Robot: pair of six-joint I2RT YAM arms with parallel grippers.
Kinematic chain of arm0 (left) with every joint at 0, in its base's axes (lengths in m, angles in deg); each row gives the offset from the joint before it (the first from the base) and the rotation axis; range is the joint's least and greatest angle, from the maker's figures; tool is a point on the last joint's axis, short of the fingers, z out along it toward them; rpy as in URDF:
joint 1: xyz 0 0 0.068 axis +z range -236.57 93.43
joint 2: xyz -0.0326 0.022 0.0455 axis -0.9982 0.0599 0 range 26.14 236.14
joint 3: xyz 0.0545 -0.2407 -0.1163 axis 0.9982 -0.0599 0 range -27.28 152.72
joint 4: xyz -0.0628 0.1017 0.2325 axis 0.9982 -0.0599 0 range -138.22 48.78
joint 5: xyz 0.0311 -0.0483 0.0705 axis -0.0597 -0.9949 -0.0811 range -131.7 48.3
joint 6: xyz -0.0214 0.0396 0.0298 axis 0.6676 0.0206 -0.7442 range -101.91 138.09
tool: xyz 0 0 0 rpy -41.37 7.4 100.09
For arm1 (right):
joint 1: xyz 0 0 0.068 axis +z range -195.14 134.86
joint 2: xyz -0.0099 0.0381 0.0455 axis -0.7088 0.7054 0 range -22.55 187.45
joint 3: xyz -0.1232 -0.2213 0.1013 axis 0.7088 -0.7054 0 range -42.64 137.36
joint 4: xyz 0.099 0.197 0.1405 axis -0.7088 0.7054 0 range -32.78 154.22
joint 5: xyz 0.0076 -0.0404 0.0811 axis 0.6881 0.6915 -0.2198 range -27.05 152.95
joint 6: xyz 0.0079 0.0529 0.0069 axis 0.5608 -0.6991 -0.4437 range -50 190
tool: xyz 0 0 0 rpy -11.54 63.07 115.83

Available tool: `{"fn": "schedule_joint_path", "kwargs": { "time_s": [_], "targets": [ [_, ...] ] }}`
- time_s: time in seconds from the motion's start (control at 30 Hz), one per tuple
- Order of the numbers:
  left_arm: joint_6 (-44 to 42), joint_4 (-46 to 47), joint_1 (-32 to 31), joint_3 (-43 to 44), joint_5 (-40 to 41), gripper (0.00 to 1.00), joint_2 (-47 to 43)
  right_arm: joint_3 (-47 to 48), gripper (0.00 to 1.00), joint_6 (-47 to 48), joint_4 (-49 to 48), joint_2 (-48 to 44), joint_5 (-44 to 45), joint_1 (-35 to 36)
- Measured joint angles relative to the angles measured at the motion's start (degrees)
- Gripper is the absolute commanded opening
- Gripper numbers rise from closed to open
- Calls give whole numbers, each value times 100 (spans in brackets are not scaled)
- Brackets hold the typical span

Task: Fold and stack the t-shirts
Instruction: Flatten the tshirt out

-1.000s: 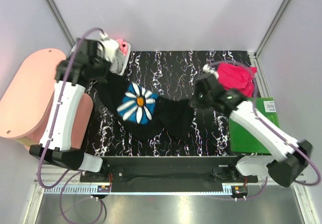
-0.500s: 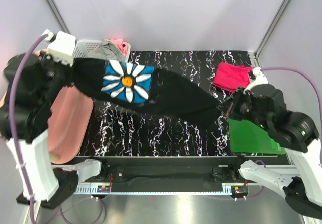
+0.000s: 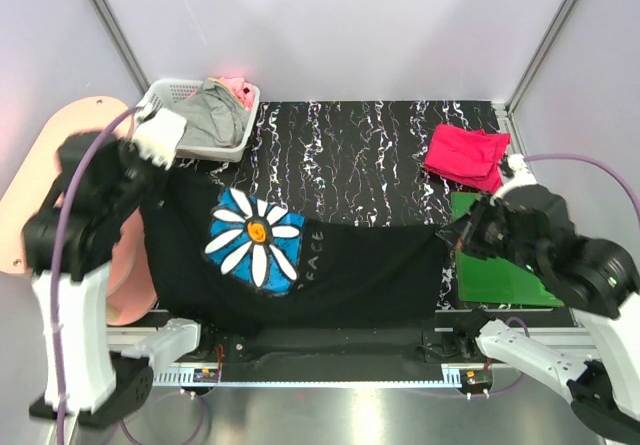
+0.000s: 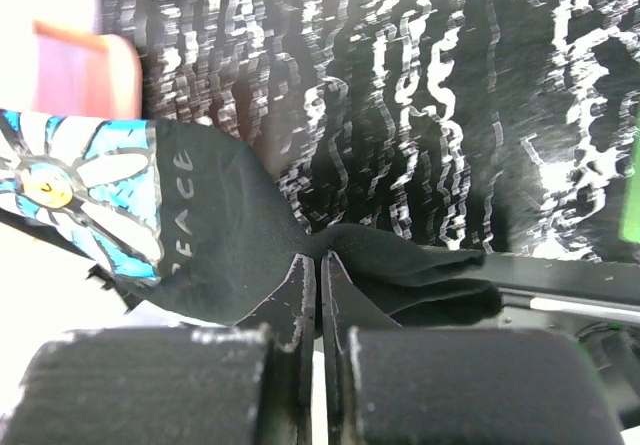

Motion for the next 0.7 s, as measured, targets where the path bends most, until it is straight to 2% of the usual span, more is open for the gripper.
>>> {"fn": "schedule_joint_path", "kwargs": {
  "time_s": [0.1,0.27,0.3,0.33,0.4,0.43,0.5,0.53,0.7],
  "targets": [
    [66,138,0,138,-186,0,787,33,0,66,-24,448,229,0],
    [275,511,-20,1067,-573,0,2647,66,0,188,-94,1287,761,0],
    [304,603,-52,1161,-612,6,2959,61,0,197,-116,1410,852,0],
    [328,699,-74,1196,-640,22,3204,57,0,199,-129,1482,931,0],
    [334,835,-107,1156,-680,46,3545,7,0,199,-188,1563,1108,0],
    [350,938,-151,1045,-695,65,3644,-59,0,195,-245,1563,1202,0],
    [417,1237,-190,529,-680,84,3694,-264,0,197,-315,1572,1414,-7],
    [372,1300,-201,332,-664,99,3694,-354,0,197,-337,1602,1493,-15],
    [291,1969,-203,-1189,-295,99,3410,-673,0,391,-743,2306,1554,-564]
  ]
}}
